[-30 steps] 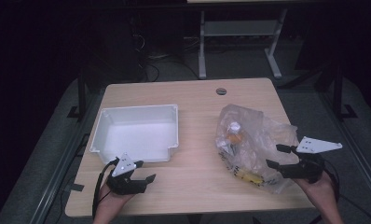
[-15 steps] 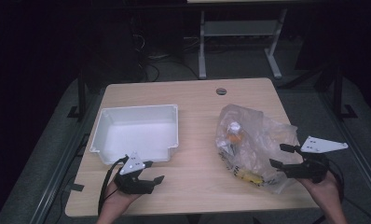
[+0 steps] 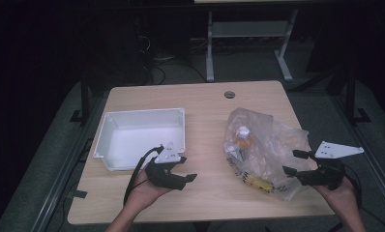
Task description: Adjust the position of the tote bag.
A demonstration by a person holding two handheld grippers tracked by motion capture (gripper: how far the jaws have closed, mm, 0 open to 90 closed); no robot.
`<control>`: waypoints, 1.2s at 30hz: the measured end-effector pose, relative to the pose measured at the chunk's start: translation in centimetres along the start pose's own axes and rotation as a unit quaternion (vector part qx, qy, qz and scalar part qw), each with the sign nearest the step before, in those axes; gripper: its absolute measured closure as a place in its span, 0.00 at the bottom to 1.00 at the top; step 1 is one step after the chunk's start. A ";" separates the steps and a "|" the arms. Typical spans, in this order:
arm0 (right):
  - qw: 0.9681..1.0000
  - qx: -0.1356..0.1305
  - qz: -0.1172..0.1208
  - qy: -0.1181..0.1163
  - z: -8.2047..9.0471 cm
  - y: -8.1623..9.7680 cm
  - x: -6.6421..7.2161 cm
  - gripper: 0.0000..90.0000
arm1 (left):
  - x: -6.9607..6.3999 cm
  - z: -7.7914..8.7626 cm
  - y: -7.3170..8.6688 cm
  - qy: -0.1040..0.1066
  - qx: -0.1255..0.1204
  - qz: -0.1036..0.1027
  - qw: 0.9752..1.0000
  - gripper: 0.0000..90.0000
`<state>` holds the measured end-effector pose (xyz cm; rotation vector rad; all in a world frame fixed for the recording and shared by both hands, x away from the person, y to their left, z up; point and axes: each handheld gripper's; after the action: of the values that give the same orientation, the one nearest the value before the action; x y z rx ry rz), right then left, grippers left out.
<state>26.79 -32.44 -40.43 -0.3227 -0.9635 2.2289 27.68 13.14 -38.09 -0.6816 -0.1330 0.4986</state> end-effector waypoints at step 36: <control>1.000 -0.010 0.009 0.004 0.7 0.1 0.0 0.30 | 0.8 -5.9 -11.2 0.027 0.047 -0.034 0.998 0.44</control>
<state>26.40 -32.87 -39.95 -0.3506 -0.9832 2.2340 34.46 2.65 -35.59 -0.5960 -0.0812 0.4175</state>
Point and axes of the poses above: each handheld gripper's, and its own axes: z roughly backward along the jaws, y roughly out of its underside, x roughly to its left, and after that the axes turned 11 degrees about x, right-handed
